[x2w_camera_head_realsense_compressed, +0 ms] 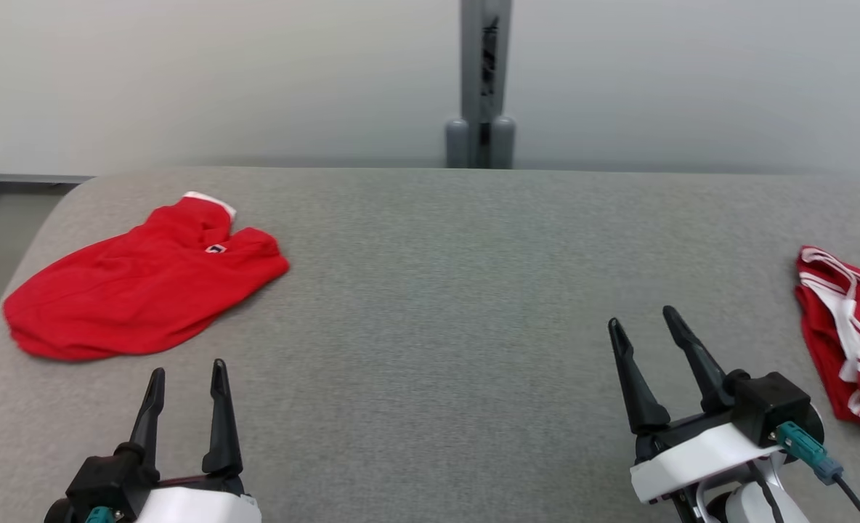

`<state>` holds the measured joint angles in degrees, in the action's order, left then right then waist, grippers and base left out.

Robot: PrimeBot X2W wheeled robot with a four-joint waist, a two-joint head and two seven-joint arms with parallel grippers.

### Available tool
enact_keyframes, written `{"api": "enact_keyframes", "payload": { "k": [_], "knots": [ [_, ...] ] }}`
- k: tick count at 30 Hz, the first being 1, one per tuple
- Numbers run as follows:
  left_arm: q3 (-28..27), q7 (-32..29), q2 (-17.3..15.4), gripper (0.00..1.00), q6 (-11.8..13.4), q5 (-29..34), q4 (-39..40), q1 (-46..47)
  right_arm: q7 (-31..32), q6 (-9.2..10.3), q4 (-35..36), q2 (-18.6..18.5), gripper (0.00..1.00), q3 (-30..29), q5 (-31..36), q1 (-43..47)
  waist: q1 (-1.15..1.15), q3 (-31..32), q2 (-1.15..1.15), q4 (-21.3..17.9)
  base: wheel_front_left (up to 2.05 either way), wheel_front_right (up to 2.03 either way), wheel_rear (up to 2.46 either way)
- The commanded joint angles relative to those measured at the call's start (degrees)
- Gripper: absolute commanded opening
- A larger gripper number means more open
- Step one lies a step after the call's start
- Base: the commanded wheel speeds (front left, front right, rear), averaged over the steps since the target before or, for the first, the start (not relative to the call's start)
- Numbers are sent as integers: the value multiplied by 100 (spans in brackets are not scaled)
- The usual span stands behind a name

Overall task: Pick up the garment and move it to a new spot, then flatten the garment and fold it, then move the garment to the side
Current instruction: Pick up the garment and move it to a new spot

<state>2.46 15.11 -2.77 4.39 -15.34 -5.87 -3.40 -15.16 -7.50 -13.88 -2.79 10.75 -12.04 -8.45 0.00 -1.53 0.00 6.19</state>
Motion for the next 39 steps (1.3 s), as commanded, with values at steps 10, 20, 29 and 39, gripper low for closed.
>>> {"api": "enact_keyframes", "payload": {
  "k": [10,20,29,39],
  "knots": [
    [-162,-1,-23,100,-14,119,59,-244,-1,1,-58,-31,100,302,-110,171,0,332,0,1005,0,0,0],
    [-186,-1,-23,100,-11,85,92,-378,-2,1,-84,-31,100,458,-216,232,0,428,0,1406,0,0,0],
    [-229,-1,-24,100,12,107,111,-440,-2,1,-103,-30,100,450,-232,215,0,454,0,1388,0,0,0],
    [-827,-1,-24,100,-177,237,245,27,-1,1,-5,-31,100,444,-54,-10,0,71,0,1087,0,0,0]
  ]
}}
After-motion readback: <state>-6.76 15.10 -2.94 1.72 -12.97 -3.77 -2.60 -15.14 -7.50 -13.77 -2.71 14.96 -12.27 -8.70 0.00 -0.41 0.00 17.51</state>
